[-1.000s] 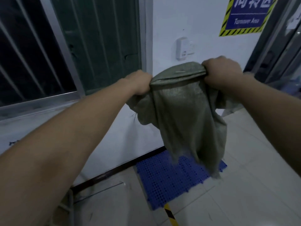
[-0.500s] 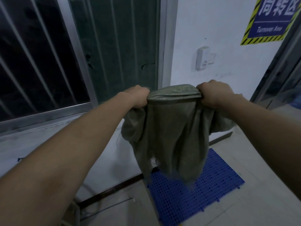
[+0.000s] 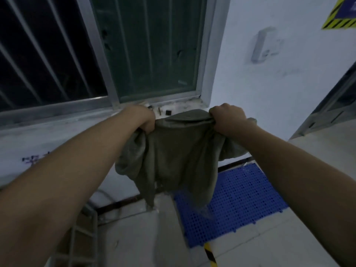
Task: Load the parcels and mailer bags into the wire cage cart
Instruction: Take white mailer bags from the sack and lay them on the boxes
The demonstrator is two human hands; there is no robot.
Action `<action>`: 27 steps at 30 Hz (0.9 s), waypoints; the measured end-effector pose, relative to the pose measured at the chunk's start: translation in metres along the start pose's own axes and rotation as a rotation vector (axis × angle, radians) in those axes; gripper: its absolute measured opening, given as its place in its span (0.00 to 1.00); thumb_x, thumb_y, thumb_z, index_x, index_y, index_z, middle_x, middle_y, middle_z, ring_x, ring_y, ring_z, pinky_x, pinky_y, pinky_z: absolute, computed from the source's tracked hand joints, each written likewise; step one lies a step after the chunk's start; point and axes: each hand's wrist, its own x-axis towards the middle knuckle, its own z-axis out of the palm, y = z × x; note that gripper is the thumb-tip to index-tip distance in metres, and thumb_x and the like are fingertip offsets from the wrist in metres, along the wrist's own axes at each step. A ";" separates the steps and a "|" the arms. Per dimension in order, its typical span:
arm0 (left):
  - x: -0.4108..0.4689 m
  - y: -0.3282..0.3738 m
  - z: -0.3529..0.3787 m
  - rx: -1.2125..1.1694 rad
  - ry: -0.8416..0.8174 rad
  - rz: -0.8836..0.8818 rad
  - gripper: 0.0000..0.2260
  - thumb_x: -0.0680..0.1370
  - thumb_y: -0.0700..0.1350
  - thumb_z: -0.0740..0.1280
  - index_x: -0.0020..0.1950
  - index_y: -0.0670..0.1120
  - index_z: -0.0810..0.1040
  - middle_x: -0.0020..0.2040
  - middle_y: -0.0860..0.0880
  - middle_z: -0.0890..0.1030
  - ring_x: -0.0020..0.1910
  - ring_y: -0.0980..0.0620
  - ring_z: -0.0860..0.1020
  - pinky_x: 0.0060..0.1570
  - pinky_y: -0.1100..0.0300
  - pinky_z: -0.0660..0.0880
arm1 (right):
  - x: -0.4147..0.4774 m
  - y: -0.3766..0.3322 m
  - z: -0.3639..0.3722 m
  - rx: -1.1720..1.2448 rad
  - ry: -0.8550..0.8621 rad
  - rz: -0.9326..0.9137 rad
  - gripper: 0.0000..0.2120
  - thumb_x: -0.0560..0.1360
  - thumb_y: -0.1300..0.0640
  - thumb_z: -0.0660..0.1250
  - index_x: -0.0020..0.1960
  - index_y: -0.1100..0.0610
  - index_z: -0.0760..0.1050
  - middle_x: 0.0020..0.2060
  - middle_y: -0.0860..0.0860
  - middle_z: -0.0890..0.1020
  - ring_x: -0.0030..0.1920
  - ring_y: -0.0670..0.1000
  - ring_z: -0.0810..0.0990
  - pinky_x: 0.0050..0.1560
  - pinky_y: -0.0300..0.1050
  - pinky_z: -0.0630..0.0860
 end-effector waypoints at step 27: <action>0.067 -0.011 0.302 -0.467 -0.025 -0.283 0.26 0.73 0.57 0.73 0.64 0.44 0.70 0.61 0.41 0.72 0.59 0.41 0.75 0.46 0.54 0.70 | -0.038 -0.112 0.246 0.303 -0.329 -0.035 0.33 0.79 0.61 0.64 0.79 0.55 0.52 0.76 0.56 0.58 0.75 0.60 0.58 0.70 0.63 0.61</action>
